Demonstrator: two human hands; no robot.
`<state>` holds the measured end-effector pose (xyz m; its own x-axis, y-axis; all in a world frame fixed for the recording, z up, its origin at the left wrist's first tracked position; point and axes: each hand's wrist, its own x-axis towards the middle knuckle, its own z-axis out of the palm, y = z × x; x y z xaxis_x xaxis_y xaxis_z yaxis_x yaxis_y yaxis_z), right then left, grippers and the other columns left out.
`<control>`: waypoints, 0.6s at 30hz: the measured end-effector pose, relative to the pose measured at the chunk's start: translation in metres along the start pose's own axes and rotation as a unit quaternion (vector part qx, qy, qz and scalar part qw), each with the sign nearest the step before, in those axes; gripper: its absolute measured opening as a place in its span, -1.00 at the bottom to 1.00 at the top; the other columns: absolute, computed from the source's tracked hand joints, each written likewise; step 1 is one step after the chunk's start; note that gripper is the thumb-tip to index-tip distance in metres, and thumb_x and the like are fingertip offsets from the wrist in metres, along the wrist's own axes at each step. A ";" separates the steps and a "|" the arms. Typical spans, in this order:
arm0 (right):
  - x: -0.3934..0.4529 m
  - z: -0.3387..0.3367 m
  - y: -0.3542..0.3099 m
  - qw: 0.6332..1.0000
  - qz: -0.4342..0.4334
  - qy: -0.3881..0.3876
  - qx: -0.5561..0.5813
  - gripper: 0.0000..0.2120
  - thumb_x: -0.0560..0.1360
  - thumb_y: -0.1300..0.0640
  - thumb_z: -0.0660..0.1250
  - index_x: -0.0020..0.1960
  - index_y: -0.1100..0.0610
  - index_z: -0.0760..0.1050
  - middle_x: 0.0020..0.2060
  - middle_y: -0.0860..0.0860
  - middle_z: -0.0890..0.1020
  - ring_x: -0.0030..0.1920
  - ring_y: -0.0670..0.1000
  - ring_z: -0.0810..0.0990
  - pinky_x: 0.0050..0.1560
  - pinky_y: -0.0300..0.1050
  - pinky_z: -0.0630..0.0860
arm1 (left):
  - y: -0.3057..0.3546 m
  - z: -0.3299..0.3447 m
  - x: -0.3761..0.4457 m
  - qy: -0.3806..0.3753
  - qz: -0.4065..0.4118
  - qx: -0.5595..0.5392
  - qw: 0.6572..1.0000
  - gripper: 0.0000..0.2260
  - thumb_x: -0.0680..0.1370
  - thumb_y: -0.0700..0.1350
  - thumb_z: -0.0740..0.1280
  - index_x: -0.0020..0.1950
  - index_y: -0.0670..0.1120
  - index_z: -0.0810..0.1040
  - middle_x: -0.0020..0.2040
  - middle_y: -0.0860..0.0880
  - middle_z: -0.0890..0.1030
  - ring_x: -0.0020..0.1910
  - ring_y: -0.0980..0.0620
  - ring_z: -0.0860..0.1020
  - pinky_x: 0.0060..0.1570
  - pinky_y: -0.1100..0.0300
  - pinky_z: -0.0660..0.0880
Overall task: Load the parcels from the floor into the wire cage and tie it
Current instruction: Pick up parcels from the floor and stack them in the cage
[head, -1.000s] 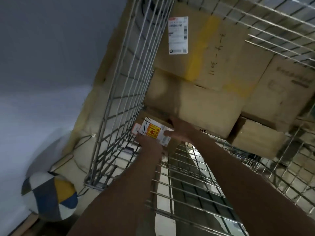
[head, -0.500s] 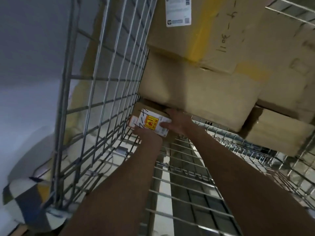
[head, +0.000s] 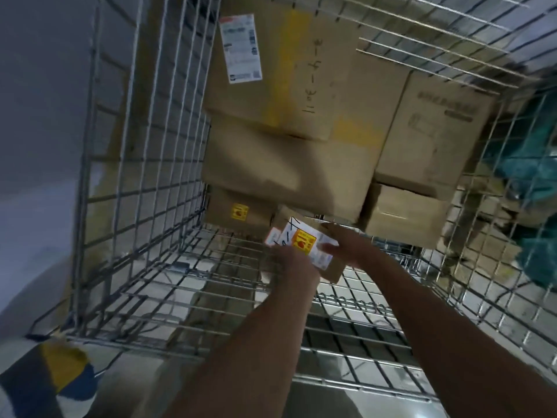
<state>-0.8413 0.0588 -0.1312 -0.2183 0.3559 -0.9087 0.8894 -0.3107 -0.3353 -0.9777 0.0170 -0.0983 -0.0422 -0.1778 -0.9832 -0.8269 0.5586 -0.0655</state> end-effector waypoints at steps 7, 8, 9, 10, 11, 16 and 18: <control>0.079 0.027 0.033 0.992 -0.006 0.033 -0.125 -0.44 0.57 -0.09 0.35 0.51 0.06 0.38 0.39 0.12 0.50 0.34 0.17 0.51 0.28 0.02 0.48 | -0.022 0.013 0.089 -0.053 -0.053 0.051 0.996 -0.43 0.65 0.30 0.18 0.47 -0.08 0.43 0.47 -0.13 0.48 0.42 -0.19 0.47 0.32 0.01 0.43; 0.094 0.038 0.033 0.991 -0.004 0.039 -0.128 -0.44 0.54 -0.18 0.32 0.44 0.09 0.45 0.34 0.13 0.55 0.30 0.17 0.55 0.24 0.05 0.52 | -0.015 0.011 0.099 -0.059 -0.032 0.100 0.993 -0.46 0.67 0.24 0.18 0.52 -0.06 0.39 0.51 -0.13 0.43 0.44 -0.18 0.45 0.31 0.03 0.45; 0.111 0.051 0.039 0.991 -0.006 0.049 -0.124 -0.39 0.50 -0.25 0.28 0.38 0.14 0.50 0.29 0.17 0.58 0.26 0.19 0.57 0.20 0.07 0.54 | -0.006 0.005 0.107 -0.058 -0.007 0.148 0.987 -0.51 0.70 0.15 0.17 0.56 -0.07 0.33 0.53 -0.11 0.40 0.43 -0.14 0.44 0.29 0.08 0.49; 0.125 0.063 0.047 0.991 -0.012 0.064 -0.119 -0.35 0.47 -0.26 0.26 0.35 0.20 0.51 0.25 0.22 0.59 0.24 0.22 0.58 0.17 0.10 0.54 | 0.002 0.001 0.117 -0.053 0.013 0.162 0.985 -0.55 0.73 0.06 0.15 0.58 -0.09 0.28 0.51 -0.07 0.38 0.37 -0.08 0.45 0.18 0.16 0.56; 0.134 0.073 0.056 0.989 -0.012 0.086 -0.116 -0.34 0.46 -0.20 0.31 0.35 0.26 0.49 0.24 0.26 0.58 0.24 0.26 0.56 0.17 0.12 0.54 | 0.011 -0.001 0.125 -0.060 0.016 0.151 0.987 -0.58 0.74 -0.03 0.16 0.58 -0.10 0.26 0.46 -0.04 0.39 0.29 -0.03 0.44 0.05 0.20 0.58; 0.096 0.071 0.041 0.976 0.006 0.184 -0.114 -0.41 0.47 0.01 0.48 0.41 0.22 0.43 0.30 0.22 0.52 0.33 0.26 0.44 0.22 0.16 0.50 | 0.037 -0.006 0.128 -0.057 -0.039 0.066 0.995 -0.67 0.63 0.06 0.30 0.28 -0.12 0.57 0.38 -0.17 0.58 0.22 -0.13 0.57 0.36 -0.05 0.47; 0.073 0.069 0.035 0.975 0.030 0.193 -0.106 -0.37 0.48 0.05 0.48 0.45 0.23 0.36 0.35 0.21 0.47 0.38 0.24 0.40 0.25 0.14 0.47 | 0.041 -0.005 0.112 -0.064 -0.044 0.052 0.996 -0.75 0.69 -0.06 0.24 0.33 -0.13 0.51 0.39 -0.18 0.55 0.09 -0.09 0.60 0.15 0.11 0.60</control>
<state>-0.8539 0.0134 -0.2259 -0.0328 0.6605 -0.7501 0.9677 -0.1667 -0.1891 -1.0191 0.0164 -0.2105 0.1041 -0.1287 -0.9862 -0.7612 0.6279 -0.1623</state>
